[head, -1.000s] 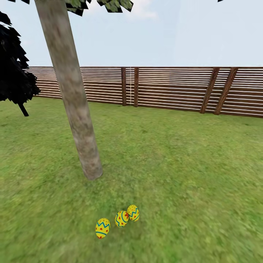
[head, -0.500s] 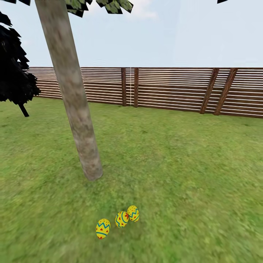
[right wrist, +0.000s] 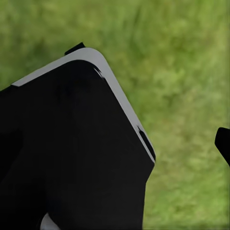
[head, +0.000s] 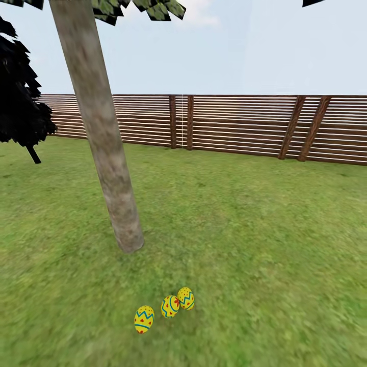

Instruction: Take the three Easter eggs out of the wicker basket on the lawn in the garden, then place them on the lawn next to a single tree (choose any tree) so that all three eggs are next to the same tree and none are left in the basket.

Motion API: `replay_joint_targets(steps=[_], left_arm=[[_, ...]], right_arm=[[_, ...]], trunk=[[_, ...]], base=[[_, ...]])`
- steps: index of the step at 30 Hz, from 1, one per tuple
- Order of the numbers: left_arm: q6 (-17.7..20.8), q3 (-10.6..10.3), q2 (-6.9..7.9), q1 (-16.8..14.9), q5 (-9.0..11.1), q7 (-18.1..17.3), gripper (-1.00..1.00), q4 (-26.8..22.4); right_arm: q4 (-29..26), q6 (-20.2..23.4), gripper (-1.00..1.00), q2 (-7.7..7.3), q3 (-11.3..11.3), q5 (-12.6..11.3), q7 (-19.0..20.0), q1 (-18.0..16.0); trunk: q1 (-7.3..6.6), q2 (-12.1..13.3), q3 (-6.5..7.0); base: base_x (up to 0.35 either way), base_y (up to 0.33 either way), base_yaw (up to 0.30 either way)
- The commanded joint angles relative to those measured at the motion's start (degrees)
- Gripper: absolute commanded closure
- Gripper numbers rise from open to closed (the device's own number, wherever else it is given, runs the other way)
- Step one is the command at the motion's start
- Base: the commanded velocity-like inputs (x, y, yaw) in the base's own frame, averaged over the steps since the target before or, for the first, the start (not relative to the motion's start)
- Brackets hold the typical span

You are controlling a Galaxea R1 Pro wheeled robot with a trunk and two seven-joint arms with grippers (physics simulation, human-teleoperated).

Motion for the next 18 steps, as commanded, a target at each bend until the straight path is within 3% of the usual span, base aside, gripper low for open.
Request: replay_joint_targets(steps=[1,18], left_arm=[[-0.24,0.41,-0.03,-0.05,-0.60,0.19,-1.00,0.09],[-0.15,0.32,-1.19,1.42,-0.90,0.17,-1.00,2.32]], right_arm=[[0.02,-0.14,-1.00,0.03,-0.43,0.23,-0.04,-0.03],[0.02,-0.19,-1.00,0.12,-0.38,0.05,-0.04,-0.04]], trunk=[[-0.22,0.37,0.12],[-3.95,7.19,3.17]], base=[[0.000,0.000,0.000],[0.000,0.000,0.000]])
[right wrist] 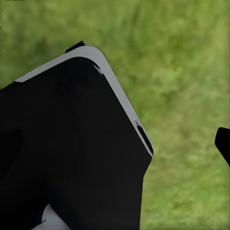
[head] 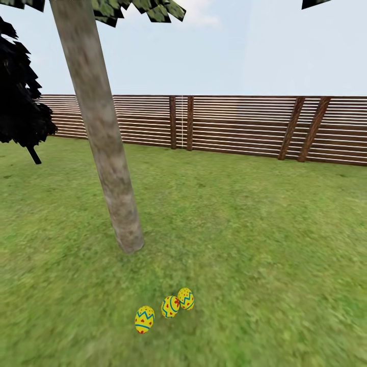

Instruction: Take the three Easter eggs out of the wicker basket on the lawn in the garden, then place them on the lawn next to a single tree (choose any tree) so that all three eggs are next to the same tree and none are left in the basket.

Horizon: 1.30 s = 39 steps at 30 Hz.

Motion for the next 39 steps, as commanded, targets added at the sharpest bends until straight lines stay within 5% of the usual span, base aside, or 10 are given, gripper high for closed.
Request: replay_joint_targets(steps=[1,8,39], left_arm=[[-0.25,0.41,-0.01,0.11,-0.93,0.20,-1.00,0.13],[-0.23,0.42,0.00,1.43,-3.05,0.15,-1.00,0.30],[-0.26,0.41,-1.24,4.46,-3.31,0.21,-1.00,0.69]], right_arm=[[0.02,-0.16,-1.00,0.02,-0.45,0.19,-0.04,-0.05],[0.02,-0.11,-1.00,0.02,-0.22,0.84,0.04,-0.03],[0.02,0.09,-1.00,-0.08,2.05,0.61,-0.04,-0.02]], trunk=[[-0.22,0.36,0.11],[-1.75,3.17,1.37],[-8.56,15.60,6.94]], base=[[0.000,0.000,0.000],[0.000,0.000,0.000],[0.000,0.000,0.000]])
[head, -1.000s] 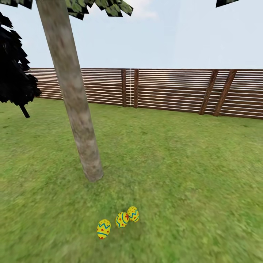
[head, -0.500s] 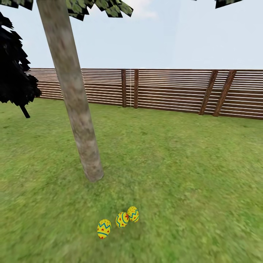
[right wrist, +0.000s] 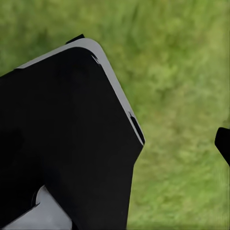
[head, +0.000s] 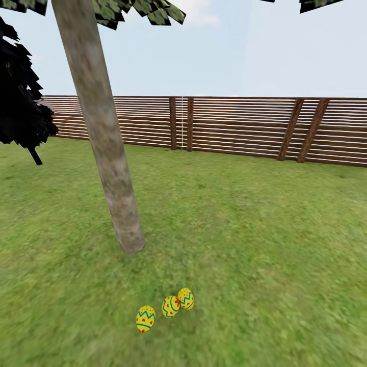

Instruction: Take the three Easter eggs out of the wicker basket on the lawn in the garden, then place them on the lawn next to a single tree (choose any tree) so that all three eggs are next to the same tree and none are left in the basket.

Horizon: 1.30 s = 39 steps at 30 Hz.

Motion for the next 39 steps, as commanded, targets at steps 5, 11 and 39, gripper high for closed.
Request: replay_joint_targets(steps=[5,11,39], left_arm=[[-0.38,0.42,-0.31,0.76,-0.60,0.26,-1.00,0.16],[-0.39,0.42,-0.36,1.18,-0.61,0.26,-1.00,0.16],[-0.83,0.96,-0.55,1.24,-0.12,0.17,-1.00,-0.62]], right_arm=[[0.02,0.13,-1.00,0.06,-0.17,0.15,-0.05,-0.04],[0.03,0.20,-1.00,0.07,-0.10,0.15,-0.05,-0.04],[0.06,-0.25,-1.00,-0.02,-0.37,-0.03,-0.05,-0.05]], trunk=[[-1.08,1.92,0.80],[-1.33,2.38,1.01],[-1.33,2.38,1.01]], base=[[0.000,0.000,0.000],[0.000,0.000,0.000],[0.000,0.000,0.000]])
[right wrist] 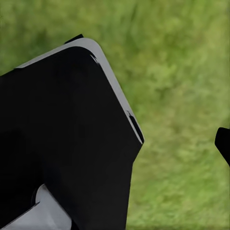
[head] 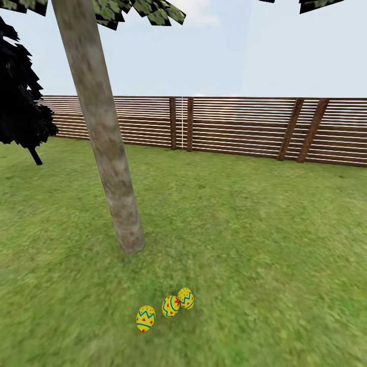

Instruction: Take the three Easter eggs out of the wicker basket on the lawn in the garden, then place them on the lawn next to a single tree (choose any tree) so that all three eggs are next to the same tree and none are left in the basket.

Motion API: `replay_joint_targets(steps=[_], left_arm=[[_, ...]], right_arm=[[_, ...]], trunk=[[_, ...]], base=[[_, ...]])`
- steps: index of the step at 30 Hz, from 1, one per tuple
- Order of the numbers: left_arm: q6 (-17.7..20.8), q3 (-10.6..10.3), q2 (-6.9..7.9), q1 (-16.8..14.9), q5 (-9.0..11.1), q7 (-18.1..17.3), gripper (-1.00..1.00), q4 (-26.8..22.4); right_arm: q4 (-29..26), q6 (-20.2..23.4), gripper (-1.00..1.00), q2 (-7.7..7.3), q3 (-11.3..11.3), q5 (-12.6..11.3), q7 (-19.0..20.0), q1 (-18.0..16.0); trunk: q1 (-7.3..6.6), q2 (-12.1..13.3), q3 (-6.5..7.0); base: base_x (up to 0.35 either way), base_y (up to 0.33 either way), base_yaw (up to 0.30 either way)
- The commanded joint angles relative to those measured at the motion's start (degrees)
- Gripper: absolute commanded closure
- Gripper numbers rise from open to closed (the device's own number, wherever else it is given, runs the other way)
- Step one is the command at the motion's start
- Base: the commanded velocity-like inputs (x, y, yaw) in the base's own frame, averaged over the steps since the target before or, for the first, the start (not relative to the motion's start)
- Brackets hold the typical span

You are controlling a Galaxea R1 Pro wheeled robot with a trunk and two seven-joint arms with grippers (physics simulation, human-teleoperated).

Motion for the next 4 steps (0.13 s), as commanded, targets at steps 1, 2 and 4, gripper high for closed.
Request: replay_joint_targets(steps=[1,2,4], left_arm=[[-0.24,0.45,-0.01,-0.06,-0.56,0.22,-1.00,0.10],[-0.24,0.49,-0.03,-0.06,-0.50,0.22,-1.00,0.09],[-0.24,0.59,-0.06,-0.06,-0.46,0.22,-1.00,0.09]], right_arm=[[0.01,-0.15,-1.00,0.02,-0.34,0.14,-0.05,-0.04],[-0.01,-0.15,-1.00,0.04,-0.34,0.14,-0.05,-0.03],[0.02,-0.15,-1.00,0.05,-0.34,0.14,-0.05,-0.04]], trunk=[[0.03,-0.11,-0.11],[0.03,-0.11,-0.11],[0.03,-0.11,-0.11]], base=[[0.000,0.000,0.000],[0.000,0.000,0.000],[0.000,0.000,0.000]])
